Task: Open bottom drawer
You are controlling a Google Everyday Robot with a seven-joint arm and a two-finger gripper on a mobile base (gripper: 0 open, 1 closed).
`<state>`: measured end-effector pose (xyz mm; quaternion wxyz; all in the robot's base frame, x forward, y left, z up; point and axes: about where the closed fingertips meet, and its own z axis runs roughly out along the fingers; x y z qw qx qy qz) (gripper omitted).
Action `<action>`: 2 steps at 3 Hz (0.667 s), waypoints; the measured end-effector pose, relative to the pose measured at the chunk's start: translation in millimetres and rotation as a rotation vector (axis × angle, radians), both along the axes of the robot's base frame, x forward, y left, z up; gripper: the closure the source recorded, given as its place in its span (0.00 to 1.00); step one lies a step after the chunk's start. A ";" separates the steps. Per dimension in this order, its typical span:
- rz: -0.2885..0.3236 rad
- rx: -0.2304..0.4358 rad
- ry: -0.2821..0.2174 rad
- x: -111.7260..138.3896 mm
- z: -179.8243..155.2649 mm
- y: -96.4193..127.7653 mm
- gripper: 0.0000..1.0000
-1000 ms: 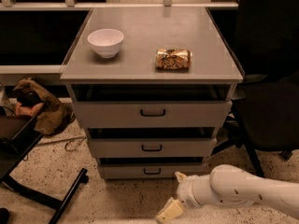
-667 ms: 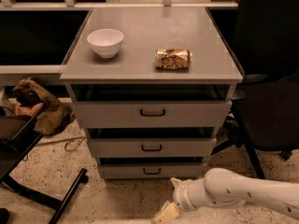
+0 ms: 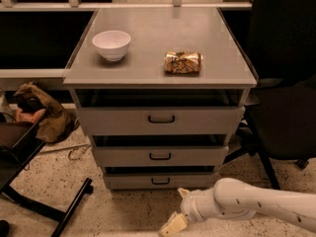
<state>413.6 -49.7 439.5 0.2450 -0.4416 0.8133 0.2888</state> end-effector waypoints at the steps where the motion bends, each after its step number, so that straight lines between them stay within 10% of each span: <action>1: -0.002 -0.013 -0.005 -1.6 -31.2 15.9 0.00; 2: -0.056 -0.049 -0.047 1.0 -58.2 24.7 0.00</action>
Offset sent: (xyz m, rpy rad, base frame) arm 0.0977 -0.0120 -0.0778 -0.1923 -0.3995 -0.4301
